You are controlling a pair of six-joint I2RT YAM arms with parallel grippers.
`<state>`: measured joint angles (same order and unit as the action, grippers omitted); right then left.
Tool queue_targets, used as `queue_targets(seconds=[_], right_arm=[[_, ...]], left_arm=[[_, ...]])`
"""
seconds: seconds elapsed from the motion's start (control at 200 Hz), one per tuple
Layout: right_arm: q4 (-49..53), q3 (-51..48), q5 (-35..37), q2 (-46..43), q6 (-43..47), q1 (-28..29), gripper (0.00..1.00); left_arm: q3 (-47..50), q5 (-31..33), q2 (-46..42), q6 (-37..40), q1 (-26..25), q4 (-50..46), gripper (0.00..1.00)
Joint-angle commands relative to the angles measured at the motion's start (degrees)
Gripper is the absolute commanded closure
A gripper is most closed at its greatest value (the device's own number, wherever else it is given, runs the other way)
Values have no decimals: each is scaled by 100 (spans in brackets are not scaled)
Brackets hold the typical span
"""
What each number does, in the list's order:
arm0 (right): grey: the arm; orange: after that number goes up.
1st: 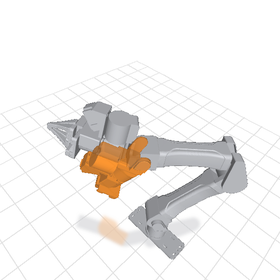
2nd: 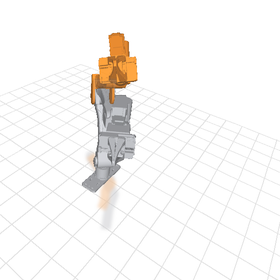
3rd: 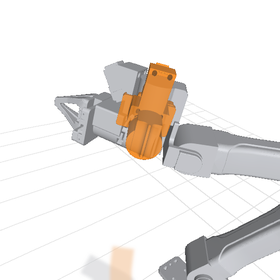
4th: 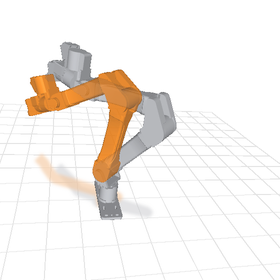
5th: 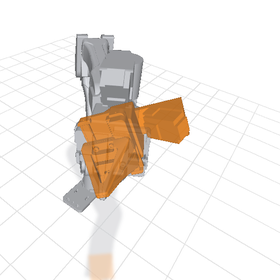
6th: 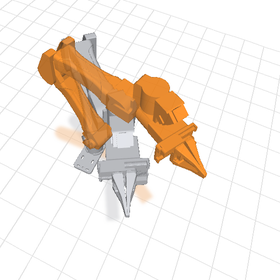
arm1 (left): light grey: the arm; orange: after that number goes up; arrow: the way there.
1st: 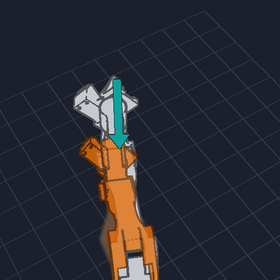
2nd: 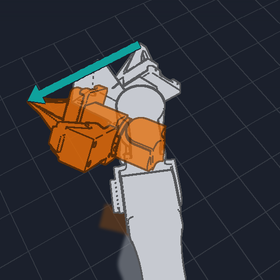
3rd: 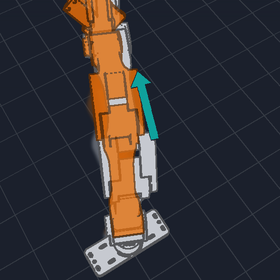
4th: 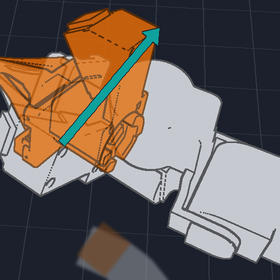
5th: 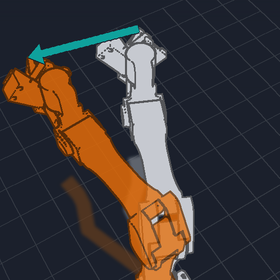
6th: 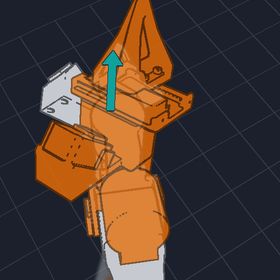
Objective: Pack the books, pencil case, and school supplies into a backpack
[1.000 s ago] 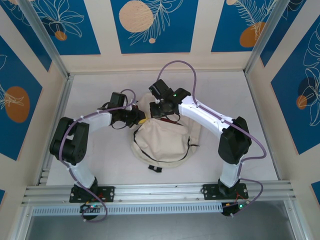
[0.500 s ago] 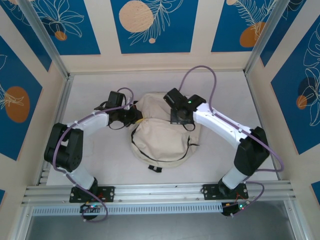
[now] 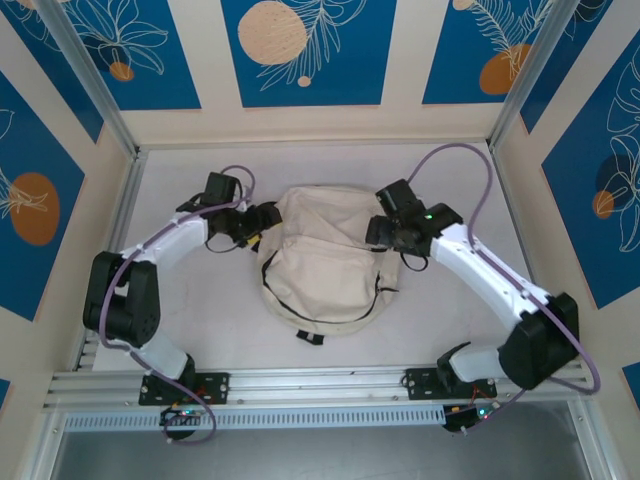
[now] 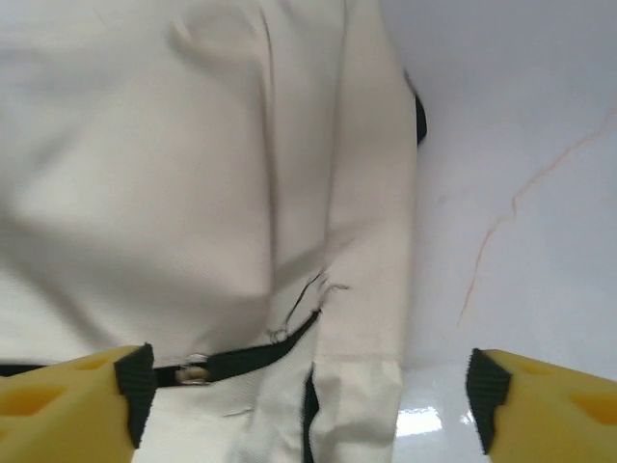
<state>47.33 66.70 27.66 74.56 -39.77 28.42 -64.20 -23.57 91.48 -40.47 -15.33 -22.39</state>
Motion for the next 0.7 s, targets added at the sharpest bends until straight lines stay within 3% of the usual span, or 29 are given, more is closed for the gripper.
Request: queue_targets(seconds=[0.0,0.055,0.12,0.28,0.36,0.415,0.495,0.695], right_arm=[[-833,-42,398,-601,791,-294,1],[-1209,-172,898,-762,1164,-438,1],[-1629,-380,1399,-906,1578,-639,1],[-2762,-1291,1142,-1219,1929,-1630,1],[-3227,-1772,761,-1197,1941,-2148,1],[-3734,-2121,370,-1127,2155,-2451,1],[-4930,-2908,474,-1022,2532,-2498,1],[-6504,-3785,76,-525,2843,-2514,1]], left_arm=[[-412,1246,-644,468,268,-832,9],[-410,1925,-909,622,387,-952,0],[-217,2868,-1266,760,540,-912,0],[905,4884,-2159,1275,820,45,0],[1537,5516,-2472,1723,894,759,0],[1979,5773,-2557,2159,911,1370,0],[2496,5886,-2559,2593,952,2119,0],[3081,5184,-2098,3372,1118,3192,0]])
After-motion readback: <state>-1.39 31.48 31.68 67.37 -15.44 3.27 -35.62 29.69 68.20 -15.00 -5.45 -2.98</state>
